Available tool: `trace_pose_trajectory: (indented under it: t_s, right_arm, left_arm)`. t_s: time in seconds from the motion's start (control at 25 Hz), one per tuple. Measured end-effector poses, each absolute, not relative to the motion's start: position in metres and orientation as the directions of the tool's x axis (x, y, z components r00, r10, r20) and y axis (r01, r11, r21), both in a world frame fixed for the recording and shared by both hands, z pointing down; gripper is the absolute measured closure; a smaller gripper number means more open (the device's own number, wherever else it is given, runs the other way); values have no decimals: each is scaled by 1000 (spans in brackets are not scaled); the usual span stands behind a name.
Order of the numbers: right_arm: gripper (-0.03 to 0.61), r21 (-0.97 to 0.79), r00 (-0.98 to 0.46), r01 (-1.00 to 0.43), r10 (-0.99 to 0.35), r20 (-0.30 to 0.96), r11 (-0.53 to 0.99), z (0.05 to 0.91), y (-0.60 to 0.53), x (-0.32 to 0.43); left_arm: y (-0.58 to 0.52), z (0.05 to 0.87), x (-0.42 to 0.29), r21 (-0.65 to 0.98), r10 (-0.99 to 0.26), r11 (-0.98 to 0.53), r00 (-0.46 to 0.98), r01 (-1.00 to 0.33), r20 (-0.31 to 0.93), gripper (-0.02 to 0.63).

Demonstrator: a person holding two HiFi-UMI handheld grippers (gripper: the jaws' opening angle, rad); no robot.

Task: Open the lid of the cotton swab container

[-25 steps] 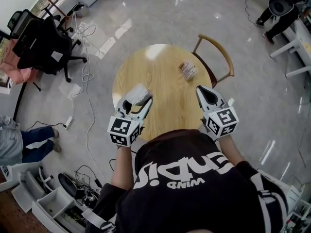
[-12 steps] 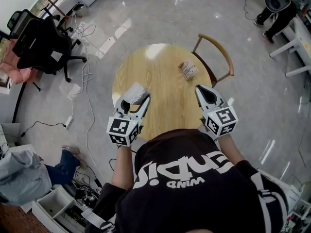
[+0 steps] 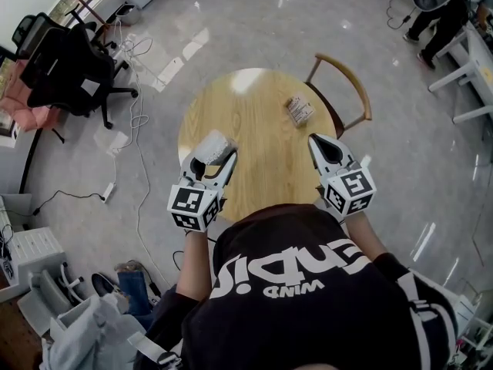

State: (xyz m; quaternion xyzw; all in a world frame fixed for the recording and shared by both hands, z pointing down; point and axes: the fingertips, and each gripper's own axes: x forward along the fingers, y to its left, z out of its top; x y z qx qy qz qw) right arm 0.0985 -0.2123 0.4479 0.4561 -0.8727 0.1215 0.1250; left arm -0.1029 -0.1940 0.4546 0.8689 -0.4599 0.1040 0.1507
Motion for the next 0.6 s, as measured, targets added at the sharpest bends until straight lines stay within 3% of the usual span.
trace_pose_trajectory:
  t_s: [0.6]
  right_arm:
    - [574, -93, -552, -827, -771, 318, 554, 447, -215, 97]
  left_arm:
    - [-195, 455, -102, 168, -765, -537, 561, -827, 317, 348]
